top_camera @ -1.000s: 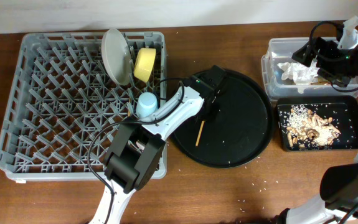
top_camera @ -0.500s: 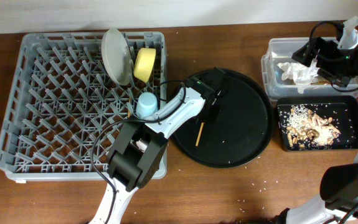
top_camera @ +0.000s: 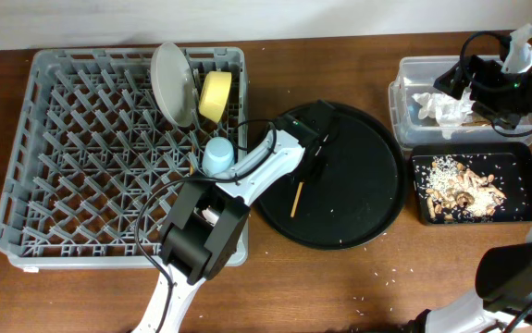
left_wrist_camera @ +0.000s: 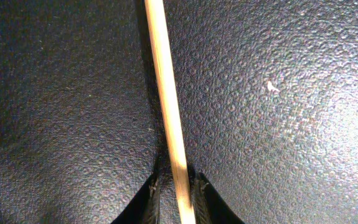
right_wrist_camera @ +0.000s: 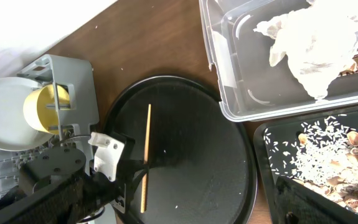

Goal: Sort waste into correct bins and load items into the dishwasher rack
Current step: 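Reach left gripper back to the tray and grasp the second chopstick, then carry the second chopstick into the rack and release it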

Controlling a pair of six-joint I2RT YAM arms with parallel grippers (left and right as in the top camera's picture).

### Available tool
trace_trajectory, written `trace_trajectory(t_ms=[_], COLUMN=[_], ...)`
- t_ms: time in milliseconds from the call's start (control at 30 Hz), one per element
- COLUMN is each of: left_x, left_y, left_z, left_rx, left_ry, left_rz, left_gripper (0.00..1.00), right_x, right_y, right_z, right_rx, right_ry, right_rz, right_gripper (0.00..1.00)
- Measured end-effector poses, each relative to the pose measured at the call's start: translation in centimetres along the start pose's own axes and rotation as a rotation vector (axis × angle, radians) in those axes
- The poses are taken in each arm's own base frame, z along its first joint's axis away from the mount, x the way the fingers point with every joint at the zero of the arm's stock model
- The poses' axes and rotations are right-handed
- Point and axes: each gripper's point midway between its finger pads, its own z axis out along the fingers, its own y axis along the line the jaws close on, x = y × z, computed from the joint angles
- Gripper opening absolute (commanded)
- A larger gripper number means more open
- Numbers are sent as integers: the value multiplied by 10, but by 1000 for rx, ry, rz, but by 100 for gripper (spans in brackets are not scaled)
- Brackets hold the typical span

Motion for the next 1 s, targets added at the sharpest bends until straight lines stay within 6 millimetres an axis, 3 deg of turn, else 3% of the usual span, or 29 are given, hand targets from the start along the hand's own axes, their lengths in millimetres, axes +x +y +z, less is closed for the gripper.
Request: trace_trajectory(t_ms=[100, 200, 500, 567, 700, 767, 867, 933, 1000], left_x=[0, 0, -9, -19, -69, -86, -78, -68, -56], left_y=[0, -1, -5, -4, 6, 29, 63, 96, 120], left_z=[0, 0, -9, -32, -114, -171, -209, -242, -261], left_rx=[0, -3, -2, 0, 18, -12, -83, -150, -191], left_ry=[-1, -2, 8, 0, -146, -236, -249, -267, -264], left_rz=[1, 5, 16, 19, -5, -42, -88, -138, -173], left_gripper=[19, 0, 0, 0, 0, 0, 0, 0, 0], right_x=[0, 0, 0, 0, 0, 0, 0, 0, 0], right_y=[0, 0, 0, 0, 0, 0, 0, 0, 0], right_z=[0, 0, 0, 0, 0, 0, 0, 0, 0], right_rx=[0, 0, 0, 0, 0, 0, 0, 0, 0], right_ry=[-1, -1, -1, -1, -1, 0, 0, -1, 0], right_rz=[0, 0, 1, 0, -1, 1, 1, 0, 1], right_gripper=[99, 98, 98, 98, 99, 98, 98, 98, 99])
